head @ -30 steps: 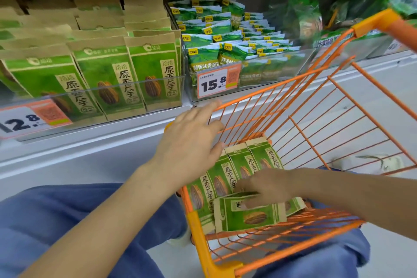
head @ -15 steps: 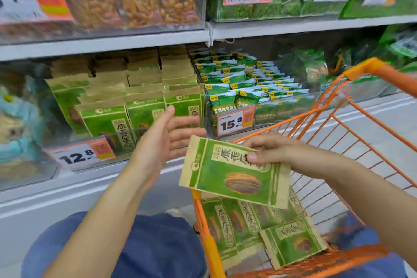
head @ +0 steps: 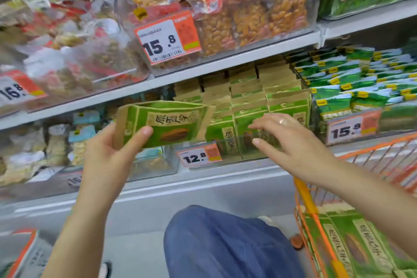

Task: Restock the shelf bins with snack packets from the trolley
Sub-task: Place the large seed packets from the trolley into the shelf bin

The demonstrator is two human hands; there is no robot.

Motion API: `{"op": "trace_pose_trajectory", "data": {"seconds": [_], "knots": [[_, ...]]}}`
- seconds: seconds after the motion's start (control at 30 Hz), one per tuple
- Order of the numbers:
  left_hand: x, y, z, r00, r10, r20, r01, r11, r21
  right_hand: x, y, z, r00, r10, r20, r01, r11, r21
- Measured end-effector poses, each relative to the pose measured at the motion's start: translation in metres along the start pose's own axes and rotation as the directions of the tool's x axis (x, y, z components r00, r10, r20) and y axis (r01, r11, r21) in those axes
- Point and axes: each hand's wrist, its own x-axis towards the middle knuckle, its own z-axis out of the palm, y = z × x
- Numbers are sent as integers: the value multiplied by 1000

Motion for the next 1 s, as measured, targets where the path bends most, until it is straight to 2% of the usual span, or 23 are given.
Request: {"op": "trace_pose_trajectory", "data": {"seconds": [0.03,0.07,0.1,0.13,0.27,0.43,0.57,0.7,0.8,0.9,1.0], "knots": [[9,-5,-9,996,83,-30,-76,978,197,4,2,11,999,-27,-19,26,999,-42],[16,-11,-14,984,172,-37,-143,903,406,6,4,21,999,-36,-33,34,997,-71],[22,-17,-15,971,236,-29,-181,811,557,6,8,29,999,-29,-34,26,996,-86],[27,-23,-13,962,272,-10,-206,749,629,6,11,35,999,-17,-27,15,995,-95],[40,-27,11,924,381,28,-305,690,656,3,17,43,998,-12,-59,4,990,-138],[56,-13,36,882,471,24,-357,634,686,1,15,42,997,-16,-81,6,992,-127],[58,-19,52,847,520,111,-428,542,723,0,17,42,996,-20,-82,9,992,-128],[69,-28,59,915,381,130,-314,472,824,0,17,43,994,-18,-103,5,993,-121],[75,-40,73,925,334,180,-327,463,824,-1,17,44,993,-16,-114,2,992,-123],[96,-62,87,961,177,213,-273,480,834,-1,17,45,994,-20,-110,6,992,-127],[116,-80,98,960,56,274,-273,404,873,-2,18,45,995,-14,-104,2,993,-121]]}}
